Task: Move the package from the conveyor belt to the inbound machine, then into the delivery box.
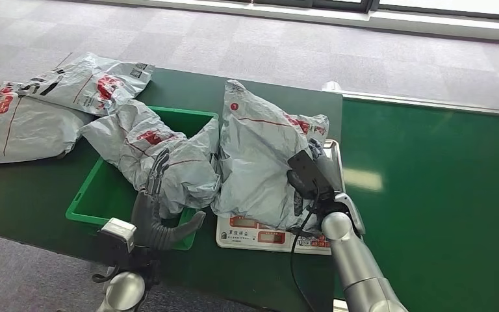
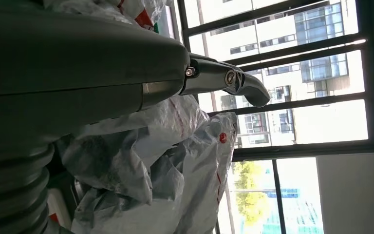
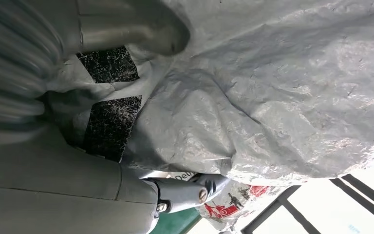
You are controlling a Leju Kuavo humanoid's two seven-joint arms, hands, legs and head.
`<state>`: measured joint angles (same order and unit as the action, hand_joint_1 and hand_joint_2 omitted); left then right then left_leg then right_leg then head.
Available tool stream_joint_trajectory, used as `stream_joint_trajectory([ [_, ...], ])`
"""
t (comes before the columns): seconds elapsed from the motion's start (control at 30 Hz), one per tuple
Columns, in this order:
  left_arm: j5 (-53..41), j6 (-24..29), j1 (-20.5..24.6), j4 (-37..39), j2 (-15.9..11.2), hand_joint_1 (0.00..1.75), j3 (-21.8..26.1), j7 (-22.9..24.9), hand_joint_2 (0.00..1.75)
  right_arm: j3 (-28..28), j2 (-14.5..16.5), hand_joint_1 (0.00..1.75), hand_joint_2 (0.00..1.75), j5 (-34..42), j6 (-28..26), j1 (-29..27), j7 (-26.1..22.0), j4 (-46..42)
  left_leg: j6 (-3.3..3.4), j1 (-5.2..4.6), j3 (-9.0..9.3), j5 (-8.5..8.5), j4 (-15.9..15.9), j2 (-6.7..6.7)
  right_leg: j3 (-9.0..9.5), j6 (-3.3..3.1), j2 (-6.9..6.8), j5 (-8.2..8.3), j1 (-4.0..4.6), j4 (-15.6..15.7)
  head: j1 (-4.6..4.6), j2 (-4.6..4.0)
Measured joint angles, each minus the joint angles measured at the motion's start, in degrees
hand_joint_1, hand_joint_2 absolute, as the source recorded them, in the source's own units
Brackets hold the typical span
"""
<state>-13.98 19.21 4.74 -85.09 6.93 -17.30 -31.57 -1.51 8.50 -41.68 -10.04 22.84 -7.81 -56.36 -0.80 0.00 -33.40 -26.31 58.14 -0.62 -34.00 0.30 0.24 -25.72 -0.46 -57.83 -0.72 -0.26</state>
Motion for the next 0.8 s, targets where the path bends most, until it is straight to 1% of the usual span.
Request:
stream_joint_trajectory([
  [0.1, -1.4, -0.1, 0.9, 0.0, -0.1, 0.0, 0.5, 0.5, 1.75, 0.0, 0.1, 0.0, 1.75, 0.3, -0.3, 0.0, -1.1, 0.1, 0.0, 0.0, 0.01, 0.0, 0.0, 0.02, -0.03, 0.0, 0.01, 0.0, 0.0, 0.0, 0.0, 0.0],
  [0.17, -4.1, -0.4, 2.0, 0.0, -0.1, 0.0, 0.5, 1.2, 1.75, 0.0, 0.2, 0.0, 1.75, 1.2, -1.3, -0.4, -2.8, -0.6, 0.0, 0.0, -0.03, 0.02, 0.0, -0.02, -0.08, 0.0, -0.01, 0.01, 0.0, 0.0, 0.0, 0.0],
  [0.23, -8.8, -0.6, 4.7, 0.0, 0.0, 0.0, 0.4, 2.9, 1.75, 0.0, 0.5, 0.0, 1.75, 2.9, -2.4, -1.4, -5.2, -3.0, -0.01, 0.0, -0.09, 0.06, 0.0, -0.06, -0.14, 0.01, -0.03, 0.05, 0.0, 0.0, 0.01, 0.0],
  [0.3, -13.3, -0.7, 8.2, 0.3, 0.3, 0.0, 0.0, 5.1, 1.75, 0.1, 0.9, 0.0, 1.75, 4.7, -2.9, -2.5, -6.9, -6.7, -0.02, 0.0, -0.14, 0.09, 0.1, -0.07, -0.2, 0.02, -0.03, 0.1, 0.0, 0.0, 0.01, 0.0],
  [0.43, -19.4, -2.8, 16.5, 1.7, 1.2, 0.0, -2.4, 10.5, 1.75, 0.5, 1.1, 0.0, 0.0, 10.2, -2.6, -4.3, -9.9, -14.4, -0.01, -0.02, -0.19, 0.12, 0.1, -0.05, -0.27, 0.06, -0.01, 0.18, -0.03, 0.0, 0.0, 0.0],
  [0.57, -24.3, -8.1, 25.4, 7.3, 3.1, 0.0, -6.0, 16.8, 1.75, 1.2, 0.9, 0.0, 1.75, 16.7, -3.9, -5.5, -12.1, -21.1, 0.06, -0.05, -0.31, 0.17, 0.2, -0.04, -0.37, 0.13, 0.0, 0.26, -0.04, 0.0, 0.01, 0.0],
  [0.7, -26.4, -12.0, 32.9, 16.7, 6.0, 0.0, -9.4, 20.3, 1.75, 2.1, 0.1, 0.0, 1.75, 20.1, -5.0, -7.5, -12.2, -26.6, 0.09, -0.1, -0.36, 0.19, 0.2, -0.04, -0.4, 0.21, 0.04, 0.31, -0.1, 0.0, 0.0, 0.0],
  [0.8, -26.8, -14.1, 36.9, 24.7, 8.2, 0.0, -11.4, 21.6, 1.75, 2.7, -0.6, 0.0, 1.75, 21.4, -5.8, -9.0, -12.1, -29.1, 0.1, -0.15, -0.37, 0.18, 0.2, 0.03, -0.43, 0.22, 0.1, 0.33, -0.15, 0.0, 0.0, 0.0],
])
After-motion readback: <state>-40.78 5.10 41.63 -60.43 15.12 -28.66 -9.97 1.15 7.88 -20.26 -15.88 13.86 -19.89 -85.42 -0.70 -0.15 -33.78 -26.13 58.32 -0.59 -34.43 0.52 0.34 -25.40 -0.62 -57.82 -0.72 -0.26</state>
